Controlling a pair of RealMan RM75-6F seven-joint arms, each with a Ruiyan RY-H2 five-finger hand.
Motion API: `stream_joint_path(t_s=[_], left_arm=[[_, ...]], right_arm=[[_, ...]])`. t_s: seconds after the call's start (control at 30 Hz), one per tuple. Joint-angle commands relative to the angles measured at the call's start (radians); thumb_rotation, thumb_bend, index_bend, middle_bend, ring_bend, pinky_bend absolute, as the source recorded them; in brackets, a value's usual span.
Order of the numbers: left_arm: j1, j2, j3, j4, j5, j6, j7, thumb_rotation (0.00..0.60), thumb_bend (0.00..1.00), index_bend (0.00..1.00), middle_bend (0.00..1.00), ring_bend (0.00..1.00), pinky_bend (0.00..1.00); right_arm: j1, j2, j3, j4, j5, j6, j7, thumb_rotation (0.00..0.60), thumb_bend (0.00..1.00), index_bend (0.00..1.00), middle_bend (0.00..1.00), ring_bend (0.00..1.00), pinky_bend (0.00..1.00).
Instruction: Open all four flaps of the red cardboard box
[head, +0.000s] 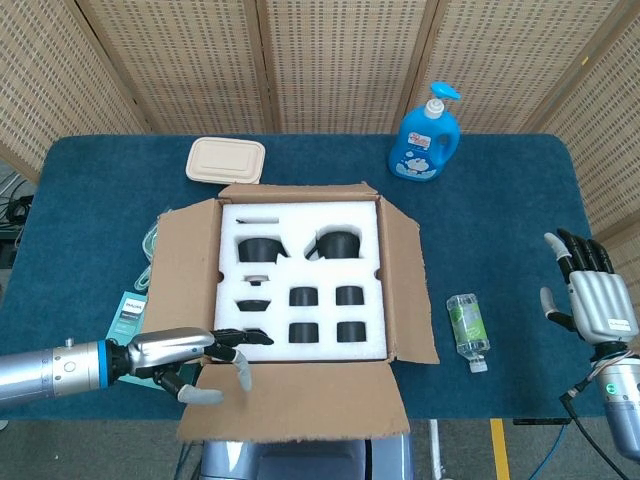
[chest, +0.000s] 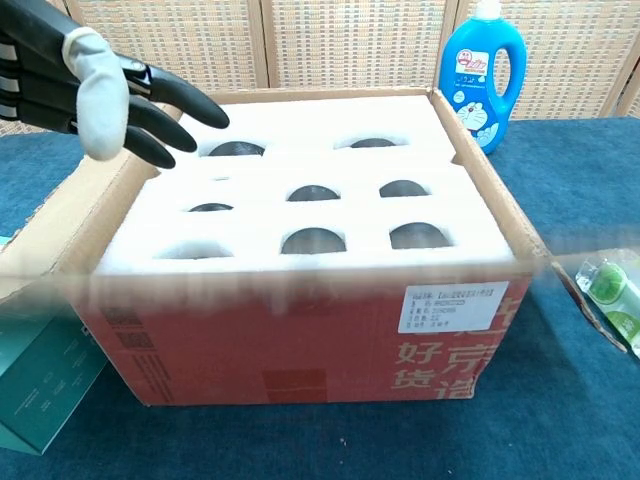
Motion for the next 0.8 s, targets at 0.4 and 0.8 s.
stream_joint_path(t_s=[0.4,0.8], left_arm=[[0.27,-0.046,-0.106,-0.109,-0.529,-0.033,0.852,0.197,0.27,0.36,0.0,0.0,0.0],[0.536,-0.23,-0.152,-0.12,-0.809,0.263,1.483,0.424,0.27,0.36,0.0,0.0,0.0]], right_arm=[[-0.006,-0.007,-0.003,0.03,-0.003,-0.003,0.031,0.6,0.54,0.0,0.06,0.0,0.03],[-0.017,-0.029,-0.006,0.038,-0.015,0.029,0.016,0.6,0.54,0.0,0.06,0.0,0.03]])
